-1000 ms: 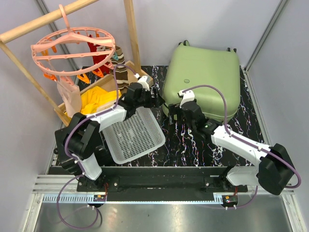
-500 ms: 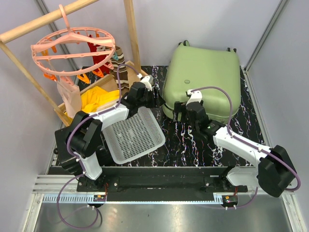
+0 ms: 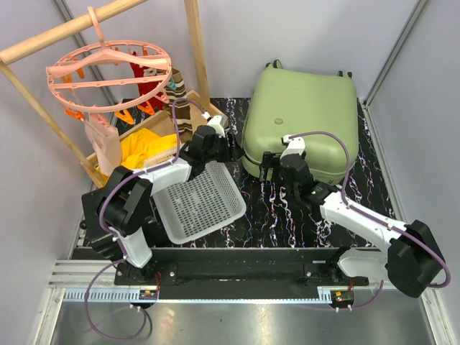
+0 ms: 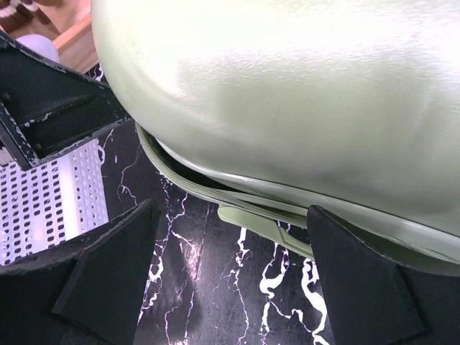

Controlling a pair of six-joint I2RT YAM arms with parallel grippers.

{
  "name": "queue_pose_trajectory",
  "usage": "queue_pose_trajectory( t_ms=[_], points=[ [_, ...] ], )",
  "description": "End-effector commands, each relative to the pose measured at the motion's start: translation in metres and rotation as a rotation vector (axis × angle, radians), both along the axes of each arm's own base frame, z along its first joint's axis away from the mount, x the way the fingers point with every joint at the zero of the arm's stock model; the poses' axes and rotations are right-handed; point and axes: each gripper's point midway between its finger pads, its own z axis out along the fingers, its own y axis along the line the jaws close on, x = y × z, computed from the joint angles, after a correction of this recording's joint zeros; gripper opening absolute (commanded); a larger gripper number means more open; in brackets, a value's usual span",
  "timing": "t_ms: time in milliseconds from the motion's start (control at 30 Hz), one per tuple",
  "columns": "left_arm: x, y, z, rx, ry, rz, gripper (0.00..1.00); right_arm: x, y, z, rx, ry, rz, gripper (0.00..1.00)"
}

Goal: Open, take out, and arrange the luggage
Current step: Unzip the luggage

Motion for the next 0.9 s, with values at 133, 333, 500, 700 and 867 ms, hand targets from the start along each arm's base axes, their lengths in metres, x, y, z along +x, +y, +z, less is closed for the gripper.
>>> queue_pose_trajectory(
  t_ms=[133, 333, 500, 700, 867],
  points=[
    [0.001, 0.011, -0.009, 0.029, -0.001, 0.051, 0.6, 0.005, -0.009, 0.021, 0.062, -0.065, -0.052, 0.93],
    [0.002, 0.003, -0.011, 0.012, 0.027, 0.028, 0.54, 0.006, -0.013, 0.017, 0.056, -0.062, -0.077, 0.93],
    [0.001, -0.008, -0.009, -0.043, 0.045, 0.012, 0.44, 0.018, -0.016, 0.02, 0.06, -0.118, -0.113, 0.93],
    [0.005, -0.013, -0.008, -0.076, 0.044, 0.016, 0.16, 0.034, -0.031, 0.028, 0.077, -0.217, -0.214, 0.93],
    [0.003, -0.012, -0.013, -0.081, 0.046, 0.016, 0.0, 0.051, -0.046, 0.052, 0.112, -0.347, -0.267, 0.93]
  ],
)
